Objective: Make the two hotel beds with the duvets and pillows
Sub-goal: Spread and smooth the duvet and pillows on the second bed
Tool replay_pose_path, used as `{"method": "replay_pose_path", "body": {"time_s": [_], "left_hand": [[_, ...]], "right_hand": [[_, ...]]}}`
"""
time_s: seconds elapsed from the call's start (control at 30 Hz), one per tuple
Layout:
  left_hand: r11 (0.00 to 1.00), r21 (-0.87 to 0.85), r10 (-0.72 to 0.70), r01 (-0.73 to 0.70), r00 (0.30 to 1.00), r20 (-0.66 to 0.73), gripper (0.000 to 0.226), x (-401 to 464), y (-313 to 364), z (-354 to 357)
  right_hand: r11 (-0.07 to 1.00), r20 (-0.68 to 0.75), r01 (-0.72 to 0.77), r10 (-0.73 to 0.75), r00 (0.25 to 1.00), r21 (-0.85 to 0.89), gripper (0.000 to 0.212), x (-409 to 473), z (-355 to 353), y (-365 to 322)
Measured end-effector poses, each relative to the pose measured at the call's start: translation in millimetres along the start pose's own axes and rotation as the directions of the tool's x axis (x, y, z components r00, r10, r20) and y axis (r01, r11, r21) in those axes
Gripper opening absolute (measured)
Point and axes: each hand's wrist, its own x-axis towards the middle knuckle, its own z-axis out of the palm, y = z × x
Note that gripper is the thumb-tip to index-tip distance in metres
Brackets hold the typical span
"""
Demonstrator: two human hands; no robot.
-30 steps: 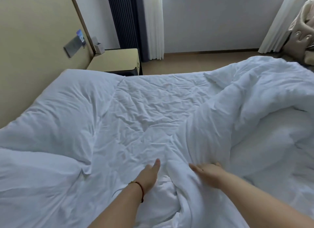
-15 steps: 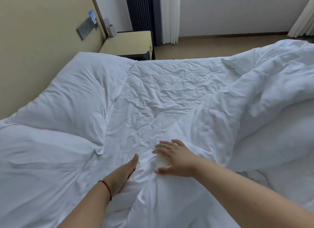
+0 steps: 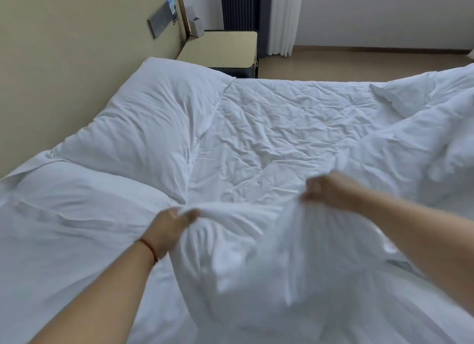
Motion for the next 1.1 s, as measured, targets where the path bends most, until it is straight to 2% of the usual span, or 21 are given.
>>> {"method": "replay_pose_path", "body": {"time_s": [0.03,0.07,0.1,0.17,0.23,0.3,0.37,0.4,0.43,0.5,0.57,0.63,0.67,0.7,0.73,0.77,0.87,0.93,1.0,1.03,1.1], "left_hand": [[0.998,-0.065,-0.009,0.004,0.996,-0.084,0.049,13,20,-13],[0.983,-0.185,-0.051,0.021,0.986,-0.158,0.044,31,44,-24],[0.944,-0.328,-0.104,0.029,0.971,-0.215,0.043,48,74,-31],[0.867,-0.495,-0.108,-0.052,0.952,-0.288,0.041,94,139,-44],[0.756,-0.628,0.056,-0.185,0.974,-0.219,0.043,129,200,-46],[0.728,-0.655,0.168,-0.204,0.979,-0.117,0.055,140,231,-36],[0.791,-0.605,0.091,-0.091,0.995,-0.031,0.069,136,215,-17],[0.819,-0.574,0.029,-0.020,1.000,0.007,0.073,136,191,0],[0.841,-0.539,-0.033,0.056,0.998,0.053,0.075,128,153,25],[0.850,-0.458,-0.183,0.258,0.962,0.202,0.094,120,68,76],[0.828,-0.327,-0.353,0.455,0.877,0.327,0.106,95,6,127],[0.787,-0.269,-0.444,0.555,0.813,0.378,0.090,56,-31,175],[0.772,-0.257,-0.484,0.581,0.800,0.354,0.090,31,-35,196],[0.747,-0.255,-0.528,0.613,0.782,0.332,0.103,17,-40,211],[0.739,-0.267,-0.549,0.619,0.783,0.293,0.115,5,-44,223],[0.723,-0.269,-0.578,0.636,0.770,0.269,0.115,2,-48,229],[0.645,-0.461,-0.516,0.610,0.792,0.327,0.071,-2,-33,236],[0.628,-0.585,-0.442,0.514,0.853,0.276,0.052,1,-9,219],[0.781,-0.515,-0.347,0.353,0.931,0.111,0.050,15,20,178],[0.857,-0.443,-0.287,0.264,0.958,0.015,0.048,26,30,144],[0.943,-0.295,-0.200,0.152,0.970,-0.141,0.072,54,49,71]], "right_hand": [[0.992,-0.183,-0.107,0.118,0.976,0.068,0.038,14,-30,8],[0.957,-0.344,-0.210,0.269,0.900,0.199,0.034,29,-63,18],[0.888,-0.443,-0.274,0.427,0.788,0.369,0.032,42,-93,30],[0.724,-0.503,-0.259,0.649,0.571,0.640,0.031,60,-146,50],[0.701,-0.558,-0.231,0.689,0.462,0.675,0.038,74,-174,63],[0.761,-0.660,-0.181,0.635,0.402,0.622,0.045,73,-175,54],[0.829,-0.741,-0.055,0.525,0.419,0.556,0.040,62,-143,40],[0.843,-0.744,-0.012,0.481,0.463,0.537,0.033,54,-115,32],[0.840,-0.697,-0.018,0.461,0.548,0.542,0.027,45,-82,25],[0.806,-0.485,-0.126,0.464,0.742,0.578,0.019,24,-11,12],[0.752,-0.221,-0.268,0.480,0.849,0.602,0.020,6,55,4],[0.702,-0.020,-0.386,0.495,0.869,0.598,0.025,-11,104,0],[0.685,0.029,-0.424,0.508,0.861,0.593,0.028,-18,118,-1],[0.666,0.060,-0.456,0.527,0.848,0.591,0.030,-25,131,-1],[0.657,0.081,-0.476,0.537,0.840,0.585,0.034,-32,140,0],[0.648,0.117,-0.502,0.541,0.833,0.573,0.040,-39,146,-1],[0.581,0.286,-0.552,0.489,0.824,0.599,0.061,-57,159,-1],[0.521,0.370,-0.600,0.483,0.794,0.607,0.055,-60,156,-3],[0.509,0.375,-0.593,0.471,0.799,0.624,0.037,-54,137,-10],[0.452,0.355,-0.547,0.442,0.824,0.704,0.033,-48,124,-16],[0.290,0.266,-0.381,0.367,0.891,0.878,0.028,-34,95,-30]]}}
